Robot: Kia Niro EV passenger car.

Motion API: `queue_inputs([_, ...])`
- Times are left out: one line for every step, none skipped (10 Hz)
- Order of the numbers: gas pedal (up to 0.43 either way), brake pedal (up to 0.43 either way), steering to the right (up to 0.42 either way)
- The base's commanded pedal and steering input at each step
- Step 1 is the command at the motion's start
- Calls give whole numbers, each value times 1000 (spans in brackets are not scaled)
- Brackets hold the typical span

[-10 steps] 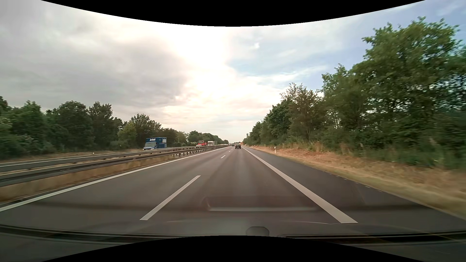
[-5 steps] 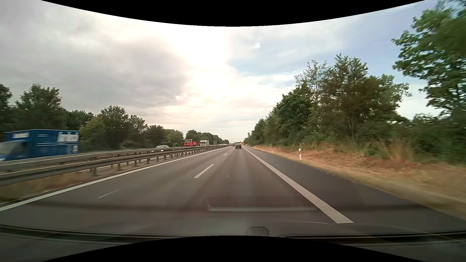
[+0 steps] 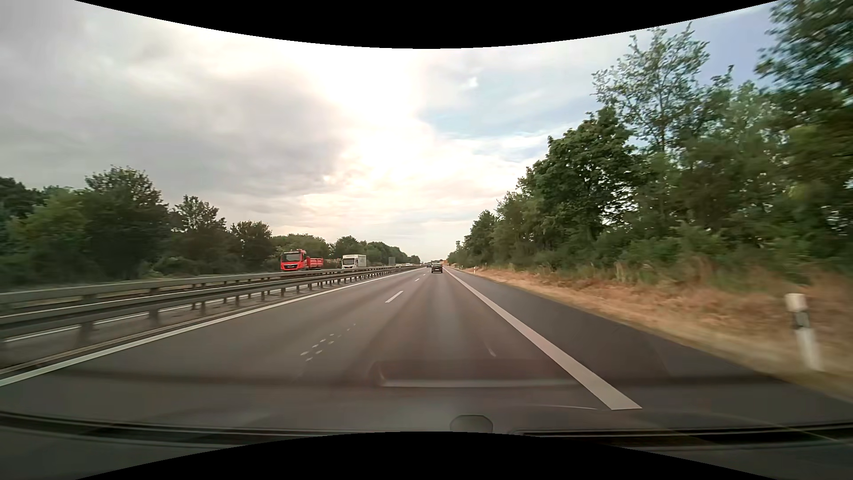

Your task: Follow the waypoints while adhering to traffic rules and regulations

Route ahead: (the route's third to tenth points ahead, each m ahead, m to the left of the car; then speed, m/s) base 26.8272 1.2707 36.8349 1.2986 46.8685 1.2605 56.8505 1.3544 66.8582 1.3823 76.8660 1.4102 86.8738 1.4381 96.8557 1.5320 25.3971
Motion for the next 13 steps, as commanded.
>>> queue_inputs([260,0,-4])
queue_inputs([260,0,-4])
queue_inputs([260,0,-4])
queue_inputs([260,0,-4])
queue_inputs([260,0,-4])
queue_inputs([260,0,-4])
queue_inputs([260,0,-3])
queue_inputs([260,0,-3])
queue_inputs([260,0,-4])
queue_inputs([260,0,-4])
queue_inputs([260,0,-3])
queue_inputs([260,0,-3])
queue_inputs([260,0,-3])
